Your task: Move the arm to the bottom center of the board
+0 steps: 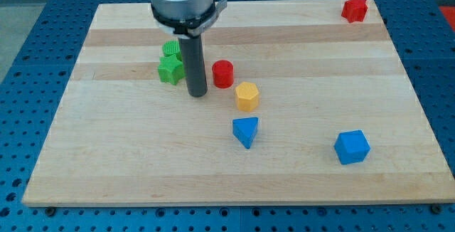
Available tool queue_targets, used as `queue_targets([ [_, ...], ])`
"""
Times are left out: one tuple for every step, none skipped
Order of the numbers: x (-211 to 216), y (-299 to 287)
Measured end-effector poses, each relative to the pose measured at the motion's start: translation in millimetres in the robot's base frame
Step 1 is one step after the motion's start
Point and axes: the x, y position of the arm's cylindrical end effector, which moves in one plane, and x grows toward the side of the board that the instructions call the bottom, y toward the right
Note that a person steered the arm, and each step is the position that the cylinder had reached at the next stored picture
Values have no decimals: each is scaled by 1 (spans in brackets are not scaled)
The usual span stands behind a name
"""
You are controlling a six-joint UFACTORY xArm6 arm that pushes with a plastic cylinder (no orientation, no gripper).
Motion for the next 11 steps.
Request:
queue_targets([
  [3,-26],
  [-6,-58],
  [-9,-92],
  [-9,-109],
  [-9,-98],
  [-9,-70],
  [-21,-50],
  [-65,-44],
  [-121,-44],
  [-154,-44],
  [-160,-44],
])
